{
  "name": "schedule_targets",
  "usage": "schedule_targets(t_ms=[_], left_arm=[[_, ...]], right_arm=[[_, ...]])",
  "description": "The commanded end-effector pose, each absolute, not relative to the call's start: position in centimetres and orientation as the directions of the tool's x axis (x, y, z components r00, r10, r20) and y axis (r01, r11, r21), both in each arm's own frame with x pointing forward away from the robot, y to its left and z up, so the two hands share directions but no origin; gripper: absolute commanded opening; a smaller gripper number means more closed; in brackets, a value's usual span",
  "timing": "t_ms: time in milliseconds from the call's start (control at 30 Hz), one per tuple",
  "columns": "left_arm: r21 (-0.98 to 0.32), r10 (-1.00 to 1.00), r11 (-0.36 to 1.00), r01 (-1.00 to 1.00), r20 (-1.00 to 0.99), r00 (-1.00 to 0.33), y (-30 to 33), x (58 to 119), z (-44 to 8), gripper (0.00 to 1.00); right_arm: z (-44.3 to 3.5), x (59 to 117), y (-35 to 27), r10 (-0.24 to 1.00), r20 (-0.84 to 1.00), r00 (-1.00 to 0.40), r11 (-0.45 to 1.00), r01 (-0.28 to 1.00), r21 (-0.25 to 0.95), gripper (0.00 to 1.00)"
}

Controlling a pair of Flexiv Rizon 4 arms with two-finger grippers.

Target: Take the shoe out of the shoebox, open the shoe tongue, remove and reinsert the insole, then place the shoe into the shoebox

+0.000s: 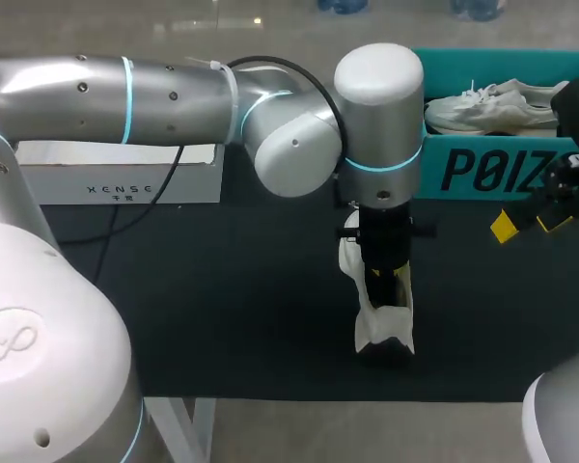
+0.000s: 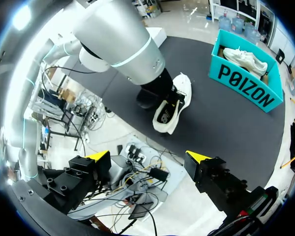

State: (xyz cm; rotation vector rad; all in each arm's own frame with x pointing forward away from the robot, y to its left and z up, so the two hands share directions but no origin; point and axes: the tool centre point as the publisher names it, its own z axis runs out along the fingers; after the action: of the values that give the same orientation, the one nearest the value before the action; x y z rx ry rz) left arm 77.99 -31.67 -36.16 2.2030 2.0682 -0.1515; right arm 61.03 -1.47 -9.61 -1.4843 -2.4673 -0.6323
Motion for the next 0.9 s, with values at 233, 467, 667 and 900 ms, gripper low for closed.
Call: schedule_targets(t_ms=[233,467,667,900], left_arm=[[-0.003,0.984,-0.052,0.999,-0.168,0.051,-31.2,78.2,-36.9,1.0],[-0.006,0.985,-0.057,0.998,-0.166,0.055,-31.1,77.9,-37.2,1.0],[-0.003,0.982,-0.072,0.997,-0.178,0.071,-31.4,77.3,-36.4,1.0],[0.01,0.977,-0.071,0.997,-0.199,0.071,-31.5,77.6,-34.9,1.0]], right_arm=[[-9.5,61.4,-1.3,0.794,0.375,-0.479,0.41,0.877,0.251,1.0],[-9.5,61.4,-1.3,0.794,0.375,-0.479,0.41,0.877,0.251,1.0],[-9.5,61.4,-1.3,0.794,0.375,-0.479,0.41,0.877,0.251,1.0],[-9.5,61.4,-1.3,0.794,0.375,-0.479,0.41,0.877,0.251,1.0]])
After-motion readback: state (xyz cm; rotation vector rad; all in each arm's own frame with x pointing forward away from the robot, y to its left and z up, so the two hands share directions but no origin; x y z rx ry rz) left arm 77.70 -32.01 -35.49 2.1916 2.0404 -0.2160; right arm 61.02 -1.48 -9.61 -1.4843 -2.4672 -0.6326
